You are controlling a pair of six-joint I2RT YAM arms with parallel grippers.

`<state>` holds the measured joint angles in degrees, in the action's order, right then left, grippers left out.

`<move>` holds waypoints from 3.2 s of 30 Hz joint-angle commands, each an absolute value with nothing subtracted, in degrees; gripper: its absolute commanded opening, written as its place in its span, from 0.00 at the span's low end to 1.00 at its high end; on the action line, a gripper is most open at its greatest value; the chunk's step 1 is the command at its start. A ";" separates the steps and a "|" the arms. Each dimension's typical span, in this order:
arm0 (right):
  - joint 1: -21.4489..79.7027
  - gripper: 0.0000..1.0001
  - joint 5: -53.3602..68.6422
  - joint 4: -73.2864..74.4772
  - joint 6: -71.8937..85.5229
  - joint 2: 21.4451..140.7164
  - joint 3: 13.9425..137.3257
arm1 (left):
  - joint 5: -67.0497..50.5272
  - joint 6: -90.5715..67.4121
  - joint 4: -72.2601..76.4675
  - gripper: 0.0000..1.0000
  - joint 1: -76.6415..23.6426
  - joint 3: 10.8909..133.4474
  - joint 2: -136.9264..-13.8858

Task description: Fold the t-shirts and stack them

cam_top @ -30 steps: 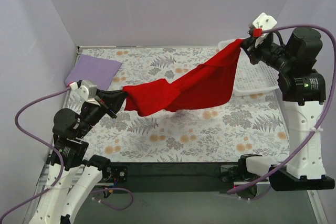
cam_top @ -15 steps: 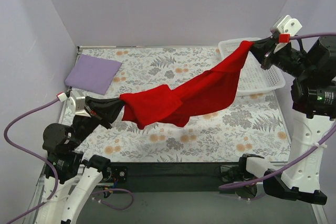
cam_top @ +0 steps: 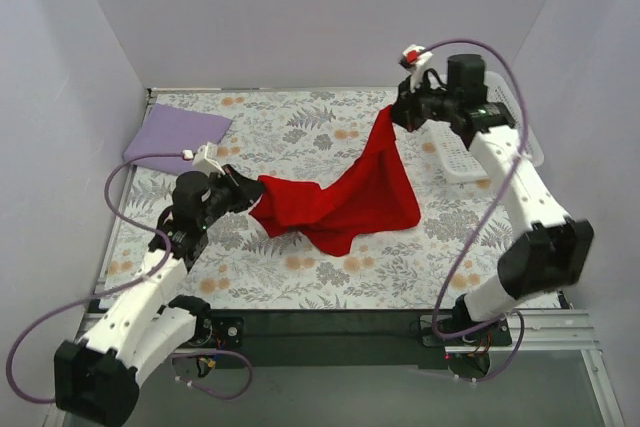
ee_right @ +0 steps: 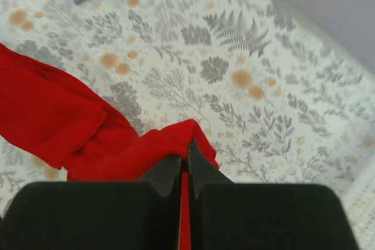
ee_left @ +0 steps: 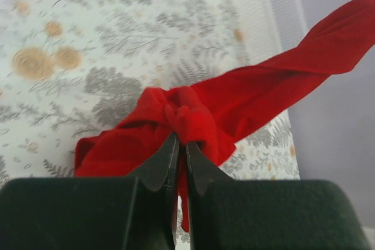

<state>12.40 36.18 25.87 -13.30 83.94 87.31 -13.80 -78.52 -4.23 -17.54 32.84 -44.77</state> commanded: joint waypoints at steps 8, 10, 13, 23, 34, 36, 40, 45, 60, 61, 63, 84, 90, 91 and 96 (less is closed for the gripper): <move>16.52 0.56 9.23 22.06 -10.35 110.83 108.37 | -20.90 -87.90 3.79 0.52 5.08 38.22 -71.44; 16.43 0.75 11.58 22.32 -13.34 107.25 103.48 | -24.16 -83.88 0.90 0.57 5.54 42.34 -73.90; 16.00 0.86 24.27 23.55 -22.74 98.14 95.39 | -24.61 -79.64 -3.23 0.71 5.62 45.25 -72.26; 16.78 0.92 60.37 29.79 -47.45 74.10 60.67 | -25.65 -64.34 -9.41 0.81 4.84 40.88 -53.45; 30.66 0.90 44.76 36.12 -61.34 69.51 49.22 | -26.55 -59.41 -11.51 0.80 1.67 33.22 -43.33; 33.73 0.89 42.46 36.04 -62.57 70.75 49.66 | -26.19 -59.41 -11.60 0.80 1.67 33.31 -43.59; 39.54 0.83 36.76 35.86 -63.02 76.70 51.85 | -25.76 -59.33 -11.69 0.80 1.58 33.31 -43.95; 47.97 0.69 29.98 33.49 -60.39 85.59 58.34 | -25.05 -59.15 -12.04 0.80 1.67 33.40 -43.77; 51.42 0.44 17.93 30.59 -52.56 103.88 67.86 | -25.75 -59.24 -11.87 0.80 1.58 33.49 -43.42; 51.42 0.40 17.93 30.59 -52.47 103.80 67.50 | -25.75 -59.24 -11.78 0.80 1.58 33.31 -43.42; 51.42 0.31 18.28 30.85 -51.95 103.28 66.71 | -25.84 -59.41 -11.78 0.80 1.58 33.31 -43.15; 38.59 0.01 40.61 58.27 -68.03 67.95 56.00 | -36.02 -62.40 -8.62 0.80 1.23 31.46 -46.57; 36.31 0.01 39.37 55.99 -66.27 65.83 48.70 | -43.50 -63.90 -8.09 0.78 -3.85 32.16 -52.28; 35.69 0.01 40.16 55.29 -66.10 65.74 48.52 | -43.51 -63.46 -8.52 0.77 -5.78 32.43 -53.25; 32.18 0.01 43.50 54.49 -65.83 67.32 48.69 | -29.47 -58.72 -16.16 0.75 -21.69 37.69 -58.88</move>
<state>33.78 39.75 55.29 -66.13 67.48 48.27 -36.53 -62.13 -11.20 -15.68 33.19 -56.97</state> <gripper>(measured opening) 0.028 0.755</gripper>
